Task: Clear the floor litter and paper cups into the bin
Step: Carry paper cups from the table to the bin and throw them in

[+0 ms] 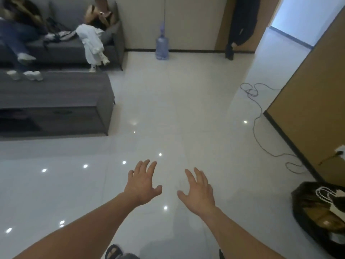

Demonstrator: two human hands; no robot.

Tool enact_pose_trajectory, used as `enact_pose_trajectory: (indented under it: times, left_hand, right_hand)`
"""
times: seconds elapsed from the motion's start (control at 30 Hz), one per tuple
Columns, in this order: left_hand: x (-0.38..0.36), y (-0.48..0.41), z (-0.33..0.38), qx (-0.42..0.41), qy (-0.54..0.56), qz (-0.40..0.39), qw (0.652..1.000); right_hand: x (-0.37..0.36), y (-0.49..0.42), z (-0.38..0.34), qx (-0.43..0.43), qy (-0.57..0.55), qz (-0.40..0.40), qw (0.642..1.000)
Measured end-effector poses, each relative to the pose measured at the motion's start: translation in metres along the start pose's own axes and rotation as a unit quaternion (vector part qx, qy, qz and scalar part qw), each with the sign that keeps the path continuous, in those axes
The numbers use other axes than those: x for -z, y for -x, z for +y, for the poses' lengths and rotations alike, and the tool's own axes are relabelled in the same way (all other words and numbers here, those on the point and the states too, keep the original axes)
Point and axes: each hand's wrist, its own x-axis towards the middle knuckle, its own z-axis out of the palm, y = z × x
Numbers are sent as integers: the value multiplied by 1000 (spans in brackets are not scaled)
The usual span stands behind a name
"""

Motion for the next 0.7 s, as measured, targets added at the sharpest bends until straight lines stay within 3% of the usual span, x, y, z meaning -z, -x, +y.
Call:
enact_pose_trajectory:
  times: [0.33,0.7]
  left_hand:
    - [70,-8,-226,108,27,66,992]
    - [100,-22,-388,251,58,76,963]
  right_hand:
    - [-48,-90,-231,127,50,-32,990]
    - [-86,-186,-413,265,108,-91,954]
